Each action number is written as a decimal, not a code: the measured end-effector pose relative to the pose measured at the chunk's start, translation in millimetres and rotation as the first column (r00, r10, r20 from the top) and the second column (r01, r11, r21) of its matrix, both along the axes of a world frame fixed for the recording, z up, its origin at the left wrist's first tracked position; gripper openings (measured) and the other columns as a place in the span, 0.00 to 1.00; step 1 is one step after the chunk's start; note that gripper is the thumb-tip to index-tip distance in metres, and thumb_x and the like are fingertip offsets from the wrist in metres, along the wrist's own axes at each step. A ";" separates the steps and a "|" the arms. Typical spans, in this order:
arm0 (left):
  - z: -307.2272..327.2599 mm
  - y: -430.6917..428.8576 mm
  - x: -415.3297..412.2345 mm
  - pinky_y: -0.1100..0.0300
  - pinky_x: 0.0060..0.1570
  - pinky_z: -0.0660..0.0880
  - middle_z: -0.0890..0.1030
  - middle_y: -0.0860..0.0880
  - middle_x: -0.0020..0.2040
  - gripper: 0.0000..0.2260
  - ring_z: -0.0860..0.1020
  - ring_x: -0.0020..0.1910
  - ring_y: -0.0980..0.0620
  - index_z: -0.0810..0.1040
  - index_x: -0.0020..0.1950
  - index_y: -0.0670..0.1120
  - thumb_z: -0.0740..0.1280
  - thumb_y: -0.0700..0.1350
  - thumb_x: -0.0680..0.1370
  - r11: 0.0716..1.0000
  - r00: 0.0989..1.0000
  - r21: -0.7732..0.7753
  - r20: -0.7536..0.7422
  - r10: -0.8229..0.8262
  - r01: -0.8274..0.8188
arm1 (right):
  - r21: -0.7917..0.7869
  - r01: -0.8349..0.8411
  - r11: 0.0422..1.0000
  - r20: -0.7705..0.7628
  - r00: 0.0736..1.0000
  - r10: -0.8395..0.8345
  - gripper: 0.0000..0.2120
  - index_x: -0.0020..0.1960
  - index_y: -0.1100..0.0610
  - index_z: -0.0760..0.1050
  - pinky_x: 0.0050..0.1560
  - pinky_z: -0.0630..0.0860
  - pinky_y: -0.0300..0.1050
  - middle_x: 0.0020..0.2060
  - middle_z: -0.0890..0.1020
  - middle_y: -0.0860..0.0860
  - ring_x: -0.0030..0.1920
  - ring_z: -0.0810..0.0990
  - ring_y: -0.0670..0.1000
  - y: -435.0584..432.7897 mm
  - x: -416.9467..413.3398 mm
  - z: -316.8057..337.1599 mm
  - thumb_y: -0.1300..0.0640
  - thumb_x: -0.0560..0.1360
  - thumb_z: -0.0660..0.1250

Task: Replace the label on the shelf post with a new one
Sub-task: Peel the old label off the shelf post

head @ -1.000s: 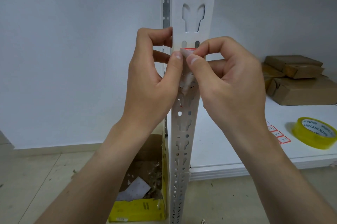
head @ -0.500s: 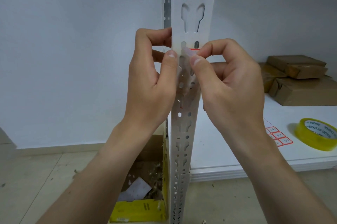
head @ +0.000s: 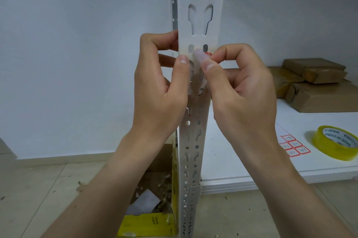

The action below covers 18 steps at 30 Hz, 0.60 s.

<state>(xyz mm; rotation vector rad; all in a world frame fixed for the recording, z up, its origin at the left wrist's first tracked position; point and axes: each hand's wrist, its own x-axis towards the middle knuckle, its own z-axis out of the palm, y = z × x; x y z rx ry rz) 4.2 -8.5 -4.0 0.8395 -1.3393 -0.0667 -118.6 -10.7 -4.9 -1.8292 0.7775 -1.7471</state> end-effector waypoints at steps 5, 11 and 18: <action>0.3 -0.2 -2.1 0.63 0.42 0.79 0.79 0.53 0.56 0.11 0.81 0.51 0.52 0.71 0.63 0.43 0.63 0.43 0.82 0.999 0.999 0.005 -0.004 0.047 -0.047 | 0.034 -0.044 0.998 0.044 0.998 0.043 0.07 0.47 0.55 0.73 0.22 0.62 0.46 0.23 0.72 0.60 0.21 0.65 0.58 1.4 -1.1 -0.6 0.57 0.83 0.67; 3.0 0.2 -6.9 0.65 0.43 0.77 0.78 0.56 0.53 0.07 0.81 0.48 0.54 0.70 0.60 0.47 0.64 0.45 0.84 0.997 0.996 0.012 -0.017 0.082 -0.082 | 0.026 -0.076 0.997 0.066 0.995 0.074 0.08 0.46 0.52 0.72 0.22 0.62 0.45 0.21 0.70 0.54 0.21 0.65 0.54 4.8 -1.7 -0.1 0.57 0.83 0.66; 2.1 -0.1 -9.3 0.65 0.42 0.79 0.80 0.52 0.55 0.08 0.82 0.49 0.51 0.70 0.61 0.47 0.64 0.45 0.83 0.996 0.995 0.015 -0.038 0.090 -0.089 | 0.040 -0.031 0.999 0.111 0.993 0.027 0.07 0.46 0.50 0.70 0.23 0.66 0.50 0.22 0.70 0.49 0.23 0.65 0.52 -1.9 -10.6 0.3 0.57 0.82 0.63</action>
